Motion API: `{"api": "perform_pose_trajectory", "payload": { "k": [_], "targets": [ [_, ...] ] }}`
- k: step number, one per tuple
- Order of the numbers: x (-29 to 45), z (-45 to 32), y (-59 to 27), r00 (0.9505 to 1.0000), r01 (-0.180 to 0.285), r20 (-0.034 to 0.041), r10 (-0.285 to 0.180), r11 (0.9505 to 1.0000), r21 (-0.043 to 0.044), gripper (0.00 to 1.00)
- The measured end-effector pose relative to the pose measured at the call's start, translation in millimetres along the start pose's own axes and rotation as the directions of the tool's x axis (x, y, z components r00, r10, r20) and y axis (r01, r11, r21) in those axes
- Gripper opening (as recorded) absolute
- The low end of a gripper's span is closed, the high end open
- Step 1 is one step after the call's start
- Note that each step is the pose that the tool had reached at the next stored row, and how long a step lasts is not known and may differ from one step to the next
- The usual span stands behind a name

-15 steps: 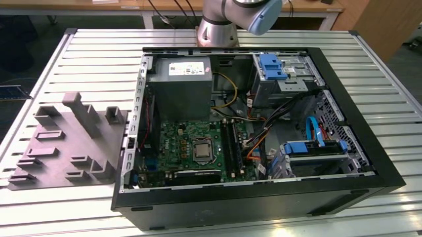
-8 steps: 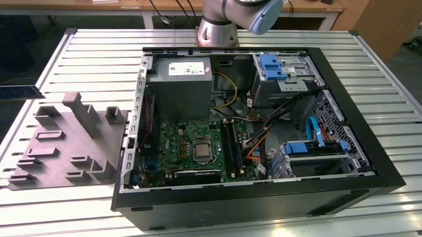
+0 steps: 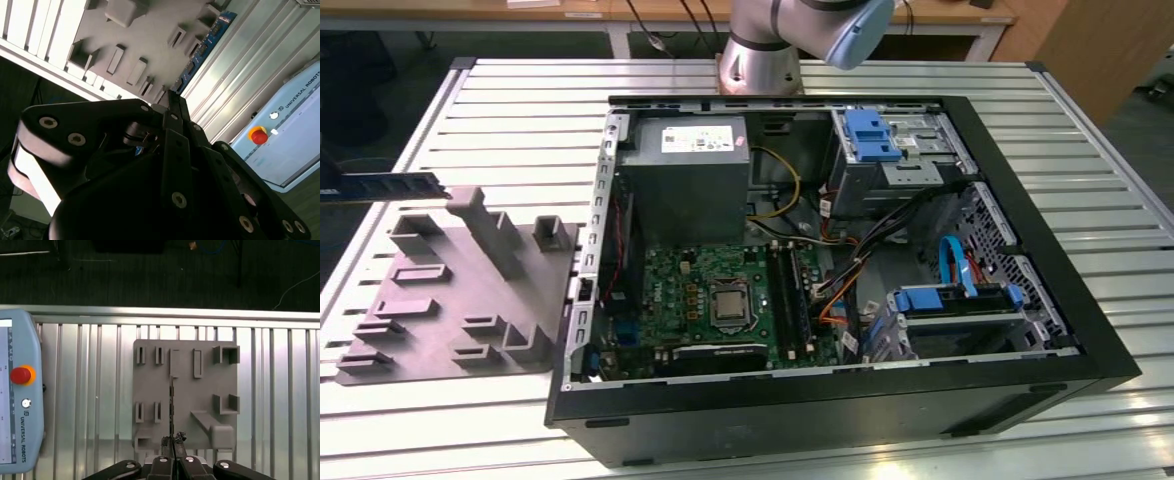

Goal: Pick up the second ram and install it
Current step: 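Pick up the second ram and move it above second insertion slot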

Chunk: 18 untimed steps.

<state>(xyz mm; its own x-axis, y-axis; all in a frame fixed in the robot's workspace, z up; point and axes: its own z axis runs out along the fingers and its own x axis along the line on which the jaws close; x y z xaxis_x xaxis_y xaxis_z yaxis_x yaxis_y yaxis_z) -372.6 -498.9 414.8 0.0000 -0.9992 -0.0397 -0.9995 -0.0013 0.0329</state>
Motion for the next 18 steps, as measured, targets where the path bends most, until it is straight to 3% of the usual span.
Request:
{"api": "perform_pose_trajectory", "payload": {
  "k": [12, 18],
  "targets": [
    [0.0, -1.0, -31.3, 1.0000, 0.000, 0.0001, 0.000, 1.0000, 0.0001, 0.12],
    [0.0, -1.7, -52.6, 1.0000, 0.000, 0.0001, 0.000, 1.0000, 0.0001, 0.12]
  ]
}}
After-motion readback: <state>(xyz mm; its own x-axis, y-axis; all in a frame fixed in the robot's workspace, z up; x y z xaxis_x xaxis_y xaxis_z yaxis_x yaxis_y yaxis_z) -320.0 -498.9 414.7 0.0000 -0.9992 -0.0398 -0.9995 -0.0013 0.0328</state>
